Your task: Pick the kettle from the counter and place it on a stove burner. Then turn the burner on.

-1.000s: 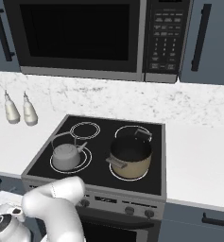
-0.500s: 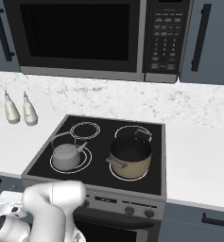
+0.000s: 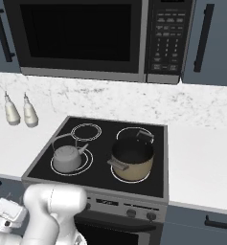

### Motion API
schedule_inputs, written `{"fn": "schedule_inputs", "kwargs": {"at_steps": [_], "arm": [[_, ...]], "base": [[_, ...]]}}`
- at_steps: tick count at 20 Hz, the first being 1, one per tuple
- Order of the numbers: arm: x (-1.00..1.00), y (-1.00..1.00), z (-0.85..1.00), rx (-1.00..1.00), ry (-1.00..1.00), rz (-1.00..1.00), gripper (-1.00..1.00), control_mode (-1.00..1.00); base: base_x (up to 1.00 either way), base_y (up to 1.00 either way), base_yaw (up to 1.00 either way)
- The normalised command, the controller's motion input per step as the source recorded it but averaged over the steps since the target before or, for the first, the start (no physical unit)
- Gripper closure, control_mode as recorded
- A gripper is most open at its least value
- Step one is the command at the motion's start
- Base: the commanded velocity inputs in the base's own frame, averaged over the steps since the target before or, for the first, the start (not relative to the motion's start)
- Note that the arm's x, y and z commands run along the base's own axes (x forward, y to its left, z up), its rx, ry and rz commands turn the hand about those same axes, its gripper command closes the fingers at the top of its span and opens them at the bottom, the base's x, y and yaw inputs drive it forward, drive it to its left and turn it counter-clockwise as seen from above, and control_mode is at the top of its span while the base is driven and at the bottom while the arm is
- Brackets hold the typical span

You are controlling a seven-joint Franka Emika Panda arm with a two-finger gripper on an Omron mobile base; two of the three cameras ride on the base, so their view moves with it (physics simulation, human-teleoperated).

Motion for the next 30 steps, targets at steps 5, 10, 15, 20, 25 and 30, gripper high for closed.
{"fn": "schedule_inputs", "kwargs": {"at_steps": [5,10,15,20,25,30], "arm": [[-0.4,-0.11,0.0,0.25,0.0,0.03,-1.0,-1.0],[-0.39,-0.2,0.0,0.34,0.0,0.13,-1.0,-1.0],[-0.1,-0.24,0.06,0.28,0.01,0.2,-1.0,-1.0],[0.0,-0.25,0.15,0.15,0.0,0.19,-1.0,-1.0],[0.0,-0.36,0.18,0.15,0.0,0.17,-1.0,-1.0],[0.0,-0.53,0.2,0.2,0.0,0.18,-1.0,-1.0]], "base": [[0.0,0.0,0.0],[0.0,0.0,0.0],[0.0,0.0,0.0],[0.0,0.0,0.0],[0.0,0.0,0.0],[0.0,0.0,0.0]]}}
